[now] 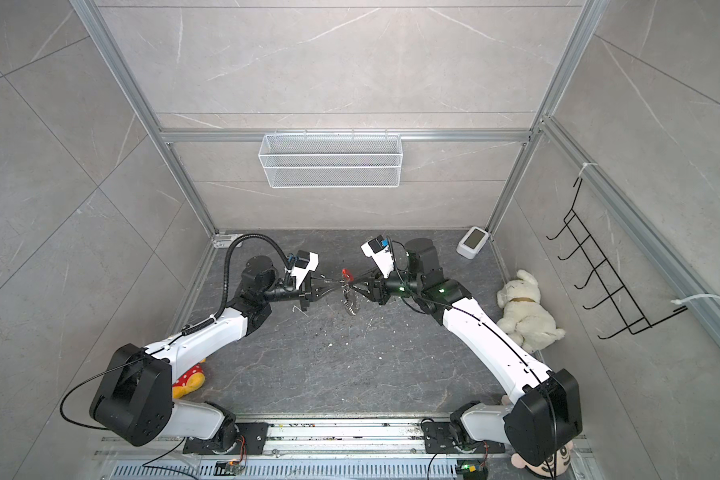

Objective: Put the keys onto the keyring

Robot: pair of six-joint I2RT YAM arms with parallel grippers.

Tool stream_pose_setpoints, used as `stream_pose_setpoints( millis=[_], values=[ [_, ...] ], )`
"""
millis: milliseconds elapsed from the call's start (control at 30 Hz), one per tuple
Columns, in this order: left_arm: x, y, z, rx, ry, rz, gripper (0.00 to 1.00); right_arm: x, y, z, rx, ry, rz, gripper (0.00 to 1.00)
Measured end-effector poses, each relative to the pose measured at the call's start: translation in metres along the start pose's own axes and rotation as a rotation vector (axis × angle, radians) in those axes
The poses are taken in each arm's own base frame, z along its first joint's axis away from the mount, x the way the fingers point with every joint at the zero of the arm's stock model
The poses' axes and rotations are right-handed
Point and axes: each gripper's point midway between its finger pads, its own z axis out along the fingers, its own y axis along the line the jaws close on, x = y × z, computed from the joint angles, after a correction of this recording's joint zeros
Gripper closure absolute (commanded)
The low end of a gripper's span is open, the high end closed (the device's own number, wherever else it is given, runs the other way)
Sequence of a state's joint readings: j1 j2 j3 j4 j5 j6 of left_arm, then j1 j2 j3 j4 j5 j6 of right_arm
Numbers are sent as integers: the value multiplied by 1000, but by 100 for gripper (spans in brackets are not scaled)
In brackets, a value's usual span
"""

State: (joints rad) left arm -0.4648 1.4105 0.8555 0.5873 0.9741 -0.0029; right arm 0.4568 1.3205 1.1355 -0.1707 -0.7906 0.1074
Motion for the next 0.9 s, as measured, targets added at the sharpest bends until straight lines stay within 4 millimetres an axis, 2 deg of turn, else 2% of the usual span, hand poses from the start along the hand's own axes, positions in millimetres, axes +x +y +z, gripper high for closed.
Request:
stream_pose_setpoints(
  millis=[133, 400, 533, 700, 900],
  values=[
    [-9, -2, -3, -15, -26, -5, 100, -8, 5, 3, -52, -31, 15, 67],
    [-19, -1, -4, -25, -59, -19, 100, -10, 5, 9, -87, -35, 40, 68],
    [-20, -1, -4, -26, -62, -36, 100, -9, 7, 9, -96, -34, 48, 75],
    [-21, 0, -4, -30, -66, -45, 100, -10, 7, 9, -99, -35, 55, 91],
    [-26, 2, -5, -49, -82, -42, 100, -9, 6, 10, -98, -34, 56, 100]
  ],
)
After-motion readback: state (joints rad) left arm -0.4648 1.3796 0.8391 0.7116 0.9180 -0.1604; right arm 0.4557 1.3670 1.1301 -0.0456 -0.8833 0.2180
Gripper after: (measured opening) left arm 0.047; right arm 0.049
